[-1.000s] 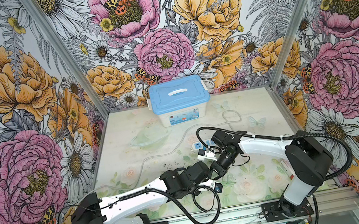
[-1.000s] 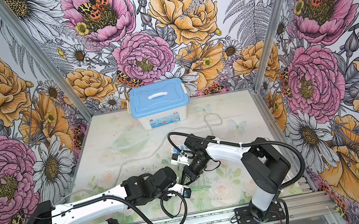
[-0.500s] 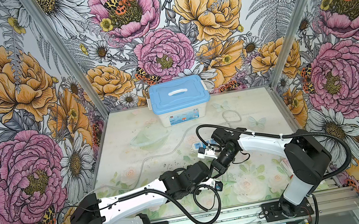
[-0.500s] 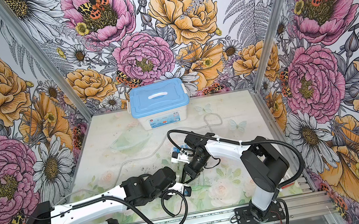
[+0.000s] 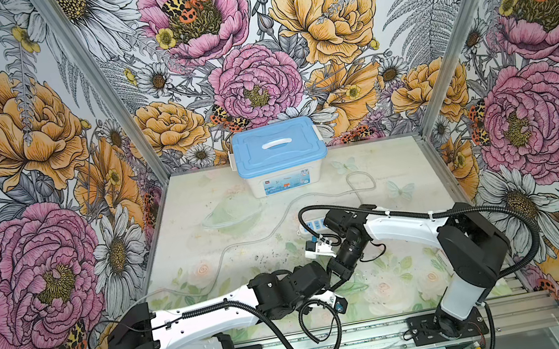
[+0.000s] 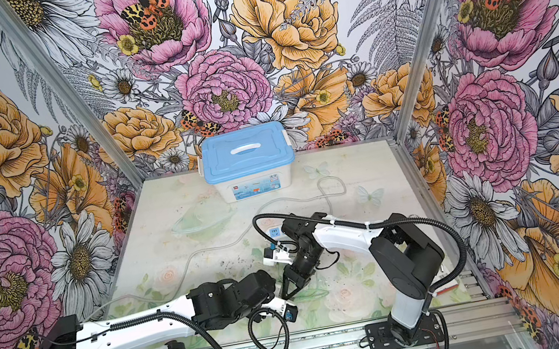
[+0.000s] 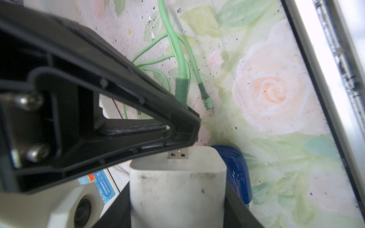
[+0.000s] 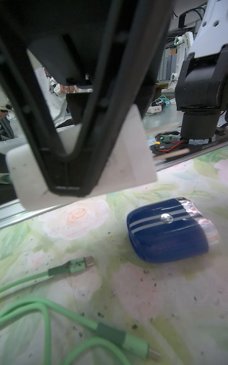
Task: Charge the electric shaver
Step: Insert the charging cable into the plug.
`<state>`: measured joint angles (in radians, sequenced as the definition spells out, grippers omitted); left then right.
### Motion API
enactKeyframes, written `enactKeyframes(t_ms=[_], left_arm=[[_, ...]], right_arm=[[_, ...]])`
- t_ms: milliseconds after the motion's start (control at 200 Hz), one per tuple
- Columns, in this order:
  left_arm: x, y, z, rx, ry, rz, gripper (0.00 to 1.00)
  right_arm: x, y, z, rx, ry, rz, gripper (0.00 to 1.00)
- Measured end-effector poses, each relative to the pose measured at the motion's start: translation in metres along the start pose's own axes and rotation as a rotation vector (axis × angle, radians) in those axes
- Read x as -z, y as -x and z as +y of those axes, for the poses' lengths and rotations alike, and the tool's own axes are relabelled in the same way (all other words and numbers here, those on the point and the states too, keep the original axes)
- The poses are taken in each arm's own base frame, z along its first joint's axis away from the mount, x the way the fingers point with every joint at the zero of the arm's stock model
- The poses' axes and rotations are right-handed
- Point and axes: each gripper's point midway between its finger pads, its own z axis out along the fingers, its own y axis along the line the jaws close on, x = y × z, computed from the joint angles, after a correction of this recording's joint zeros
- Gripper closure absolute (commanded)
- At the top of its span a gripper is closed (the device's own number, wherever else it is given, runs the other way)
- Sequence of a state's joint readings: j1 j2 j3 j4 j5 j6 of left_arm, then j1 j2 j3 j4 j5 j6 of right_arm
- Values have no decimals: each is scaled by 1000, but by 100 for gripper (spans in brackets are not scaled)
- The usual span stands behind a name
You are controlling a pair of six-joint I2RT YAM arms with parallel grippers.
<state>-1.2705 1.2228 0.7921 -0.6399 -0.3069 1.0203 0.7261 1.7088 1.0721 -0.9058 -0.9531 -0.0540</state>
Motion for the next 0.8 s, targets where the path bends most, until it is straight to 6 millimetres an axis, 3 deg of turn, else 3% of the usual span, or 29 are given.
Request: enactKeyframes(t_ms=[375,801], left_arm=[[0,-3,0,52,6,18,100],[-6,-6,3,261,31,3,100]], right_arm=[[3,6,-1,4,-31,26,100],[8,11,-6,7,-62,3,100]])
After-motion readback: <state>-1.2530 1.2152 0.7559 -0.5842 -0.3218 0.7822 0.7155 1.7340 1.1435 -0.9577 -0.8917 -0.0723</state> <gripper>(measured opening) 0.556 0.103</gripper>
